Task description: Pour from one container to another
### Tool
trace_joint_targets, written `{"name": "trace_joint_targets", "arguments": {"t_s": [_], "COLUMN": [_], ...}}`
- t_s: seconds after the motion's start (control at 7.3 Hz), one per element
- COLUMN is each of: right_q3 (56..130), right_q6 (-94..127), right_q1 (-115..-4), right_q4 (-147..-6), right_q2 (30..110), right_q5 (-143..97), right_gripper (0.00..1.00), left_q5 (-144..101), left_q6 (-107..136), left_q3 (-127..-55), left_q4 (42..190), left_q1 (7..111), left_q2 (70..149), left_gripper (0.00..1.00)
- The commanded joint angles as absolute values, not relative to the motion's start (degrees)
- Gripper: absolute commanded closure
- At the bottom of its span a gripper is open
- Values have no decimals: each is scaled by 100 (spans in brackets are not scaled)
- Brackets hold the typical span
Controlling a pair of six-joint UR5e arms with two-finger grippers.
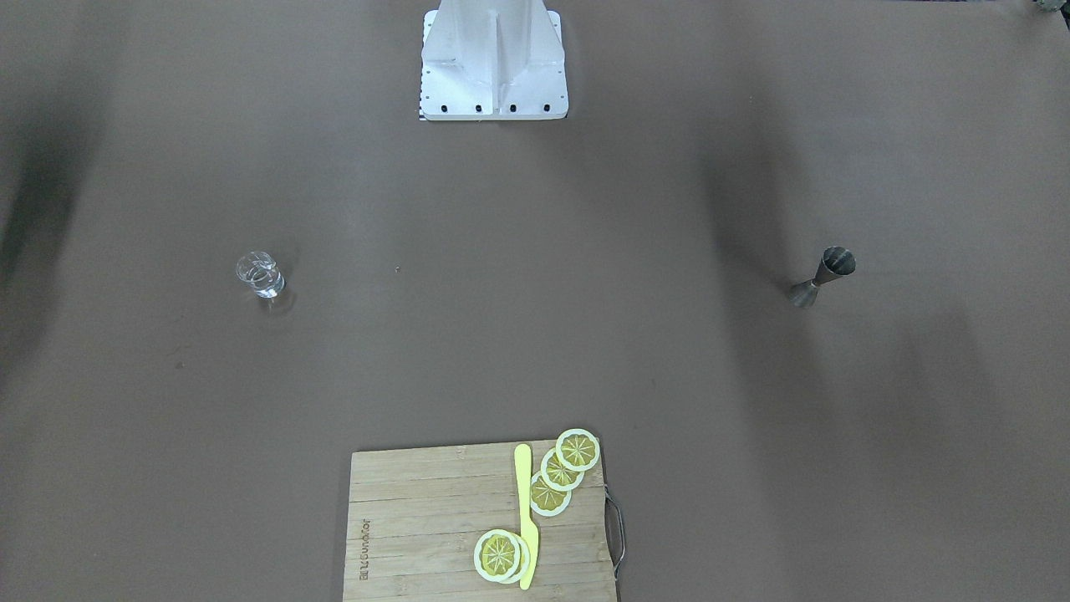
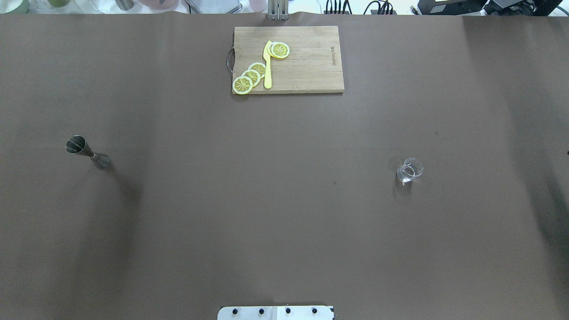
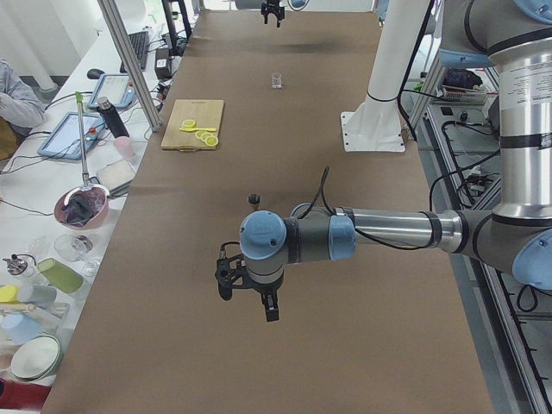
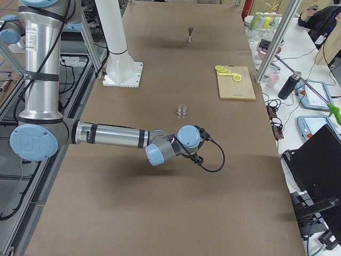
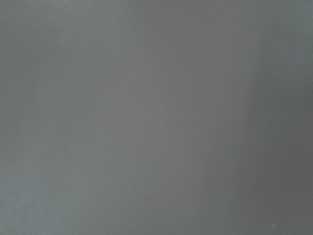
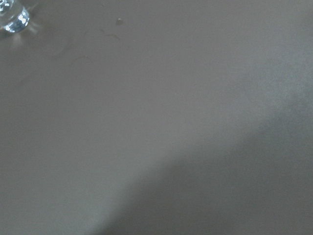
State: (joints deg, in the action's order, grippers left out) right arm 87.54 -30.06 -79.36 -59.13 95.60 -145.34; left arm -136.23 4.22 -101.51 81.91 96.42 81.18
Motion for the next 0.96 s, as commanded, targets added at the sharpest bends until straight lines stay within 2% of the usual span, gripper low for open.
{"name": "trace_joint_targets", "arguments": {"t_s": [0.0, 0.82], "right_q3": [8657, 8675], "right_q6": [-3480, -3621], "right_q1": [-7963, -7691], "right_q4": [-5897, -6370], "right_q2": [9519, 8640], "right_q5": [-14581, -14572], "right_gripper": [0, 0], "left_q5": [-13623, -13684], "left_q6": [422, 413], "left_q3": [-10143, -10248], "left_q4": [8183, 8174], "left_q1": [9642, 9642], "left_q2": [8112, 8086], "left_gripper": [2, 2]}}
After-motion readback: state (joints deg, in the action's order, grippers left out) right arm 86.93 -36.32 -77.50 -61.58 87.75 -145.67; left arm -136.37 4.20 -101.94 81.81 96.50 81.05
